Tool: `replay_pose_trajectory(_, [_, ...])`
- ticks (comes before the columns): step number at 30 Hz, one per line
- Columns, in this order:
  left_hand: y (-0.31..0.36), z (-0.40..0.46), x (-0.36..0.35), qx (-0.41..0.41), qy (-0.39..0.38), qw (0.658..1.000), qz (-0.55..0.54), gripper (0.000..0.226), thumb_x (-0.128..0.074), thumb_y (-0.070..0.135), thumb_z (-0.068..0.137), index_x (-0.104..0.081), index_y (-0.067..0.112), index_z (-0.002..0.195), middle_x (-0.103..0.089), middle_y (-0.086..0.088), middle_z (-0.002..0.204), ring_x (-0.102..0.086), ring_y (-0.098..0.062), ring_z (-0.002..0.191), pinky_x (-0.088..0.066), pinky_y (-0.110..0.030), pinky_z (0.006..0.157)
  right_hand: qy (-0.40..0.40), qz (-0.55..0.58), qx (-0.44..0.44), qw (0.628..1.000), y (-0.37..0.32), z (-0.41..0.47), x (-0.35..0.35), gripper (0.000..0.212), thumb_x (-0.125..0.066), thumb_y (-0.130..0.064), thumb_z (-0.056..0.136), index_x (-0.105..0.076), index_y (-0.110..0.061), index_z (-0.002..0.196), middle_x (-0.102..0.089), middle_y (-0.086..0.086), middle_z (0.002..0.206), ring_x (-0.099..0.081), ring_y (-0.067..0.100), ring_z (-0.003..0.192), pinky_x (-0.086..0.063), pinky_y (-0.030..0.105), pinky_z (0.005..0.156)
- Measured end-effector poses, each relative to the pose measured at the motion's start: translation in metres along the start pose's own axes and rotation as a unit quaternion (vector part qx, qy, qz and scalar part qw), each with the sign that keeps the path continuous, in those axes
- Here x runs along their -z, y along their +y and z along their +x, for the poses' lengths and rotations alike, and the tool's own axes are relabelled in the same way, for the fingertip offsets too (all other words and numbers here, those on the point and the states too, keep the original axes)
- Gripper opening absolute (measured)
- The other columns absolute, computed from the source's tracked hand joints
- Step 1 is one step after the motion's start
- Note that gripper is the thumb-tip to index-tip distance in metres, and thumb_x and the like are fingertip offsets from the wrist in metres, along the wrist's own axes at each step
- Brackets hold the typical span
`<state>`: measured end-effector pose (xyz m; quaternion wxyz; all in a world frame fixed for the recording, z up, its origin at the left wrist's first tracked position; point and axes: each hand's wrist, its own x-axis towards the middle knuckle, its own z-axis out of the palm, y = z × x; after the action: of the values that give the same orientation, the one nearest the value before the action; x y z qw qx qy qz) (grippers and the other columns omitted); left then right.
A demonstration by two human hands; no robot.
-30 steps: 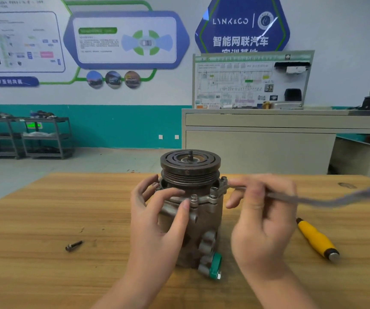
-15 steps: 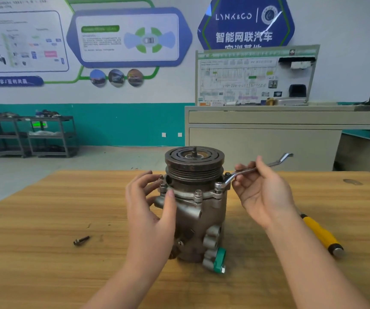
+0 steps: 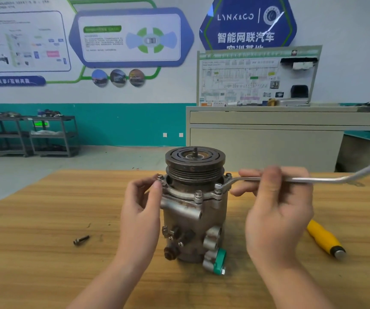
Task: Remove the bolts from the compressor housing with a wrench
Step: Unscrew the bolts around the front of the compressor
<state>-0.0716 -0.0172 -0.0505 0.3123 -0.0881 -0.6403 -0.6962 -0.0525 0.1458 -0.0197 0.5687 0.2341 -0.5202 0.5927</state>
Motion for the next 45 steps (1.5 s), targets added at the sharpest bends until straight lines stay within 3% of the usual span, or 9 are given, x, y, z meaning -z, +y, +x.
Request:
replay_pose_trajectory(3, [-0.004, 0.010, 0.006, 0.044, 0.002, 0.999, -0.031, 0.012, -0.055, 0.026, 0.095, -0.063, 0.026, 0.104, -0.070, 0.011, 0.099, -0.066, -0.007, 0.097, -0.051, -0.030, 0.086, -0.094, -0.044, 0.162, 0.981, 0.003, -0.010, -0.002, 0.022, -0.040, -0.031, 0.102, -0.051, -0.014, 0.094, -0.058, -0.002, 0.079, -0.059, 0.008, 0.061, -0.047, 0.011, 0.063])
replay_pose_trajectory(6, [-0.006, 0.022, 0.014, 0.086, -0.057, 0.993, -0.054, 0.021, -0.058, 0.022, 0.093, -0.068, 0.027, 0.110, -0.072, 0.007, 0.106, -0.066, -0.011, 0.102, -0.051, -0.028, 0.083, -0.065, -0.009, 0.150, 0.986, 0.003, -0.013, -0.006, 0.022, -0.038, -0.030, 0.103, -0.052, -0.018, 0.091, -0.056, 0.000, 0.073, -0.055, 0.012, 0.056, -0.045, 0.016, 0.058])
replay_pose_trajectory(9, [-0.007, 0.027, 0.019, 0.110, -0.094, 0.984, -0.104, 0.034, -0.065, 0.029, 0.079, -0.072, 0.022, 0.111, -0.072, -0.002, 0.111, -0.065, -0.016, 0.107, -0.050, -0.021, 0.079, 0.081, 0.103, -0.074, 0.989, 0.005, -0.002, -0.004, 0.027, -0.035, -0.031, 0.103, -0.052, -0.031, 0.082, -0.064, 0.005, 0.068, -0.053, 0.018, 0.043, -0.043, 0.025, 0.047])
replay_pose_trajectory(14, [-0.009, 0.027, 0.019, 0.098, -0.091, 0.987, -0.094, 0.032, -0.065, 0.035, 0.078, -0.074, 0.029, 0.108, -0.071, -0.006, 0.113, -0.061, -0.027, 0.113, -0.046, -0.040, 0.089, 0.083, 0.275, -0.471, 0.834, 0.028, 0.028, 0.012, 0.034, -0.033, -0.030, 0.104, -0.049, -0.012, 0.081, -0.067, 0.010, 0.063, -0.057, 0.015, 0.043, -0.047, 0.020, 0.045])
replay_pose_trajectory(17, [-0.007, 0.025, 0.020, 0.081, -0.082, 0.991, -0.068, 0.023, -0.064, 0.032, 0.085, -0.074, 0.031, 0.105, -0.072, -0.003, 0.110, -0.060, -0.034, 0.110, -0.045, -0.052, 0.090, 0.092, 0.267, -0.401, 0.871, 0.028, 0.030, 0.015, 0.031, -0.034, -0.031, 0.104, -0.048, -0.013, 0.082, -0.069, 0.010, 0.065, -0.061, 0.015, 0.047, -0.051, 0.022, 0.048])
replay_pose_trajectory(25, [0.005, 0.011, 0.013, 0.023, -0.063, 0.997, 0.028, 0.019, -0.058, 0.026, 0.093, -0.069, 0.036, 0.104, -0.070, 0.014, 0.103, -0.062, -0.002, 0.098, -0.051, -0.031, 0.084, 0.097, 0.131, -0.213, 0.963, 0.008, 0.020, 0.010, 0.027, -0.035, -0.031, 0.102, -0.047, -0.023, 0.080, -0.067, 0.003, 0.062, -0.054, 0.016, 0.042, -0.046, 0.022, 0.047])
replay_pose_trajectory(31, [0.019, -0.022, -0.008, -0.216, -0.025, 0.958, 0.187, 0.010, -0.060, 0.048, 0.084, -0.059, 0.038, 0.087, -0.048, 0.016, 0.116, -0.043, 0.000, 0.117, -0.036, -0.017, 0.099, 0.015, 0.151, -0.281, 0.948, 0.016, 0.032, 0.027, 0.029, -0.051, -0.034, 0.096, -0.056, -0.022, 0.070, -0.037, -0.008, 0.045, -0.032, 0.008, 0.038, -0.031, 0.018, 0.040])
replay_pose_trajectory(36, [0.020, -0.037, -0.036, -0.224, 0.005, 0.938, 0.264, 0.020, -0.066, 0.053, 0.070, -0.056, 0.040, 0.083, -0.028, 0.025, 0.118, -0.025, -0.001, 0.123, -0.027, -0.036, 0.101, -0.214, -0.006, -0.263, 0.941, 0.026, 0.021, 0.028, 0.038, -0.078, -0.057, 0.061, -0.068, -0.024, 0.075, -0.035, -0.006, 0.045, -0.030, 0.014, 0.041, -0.030, 0.023, 0.043])
replay_pose_trajectory(45, [0.010, -0.036, -0.053, -0.185, 0.038, 0.959, 0.213, 0.027, -0.080, 0.033, 0.068, -0.058, 0.045, 0.077, -0.032, 0.013, 0.134, -0.020, 0.004, 0.122, -0.023, -0.035, 0.100, -0.263, -0.073, -0.265, 0.925, 0.033, 0.016, 0.026, 0.036, -0.074, -0.057, 0.053, -0.071, -0.037, 0.083, -0.040, -0.008, 0.042, -0.036, 0.002, 0.039, -0.036, 0.011, 0.046])
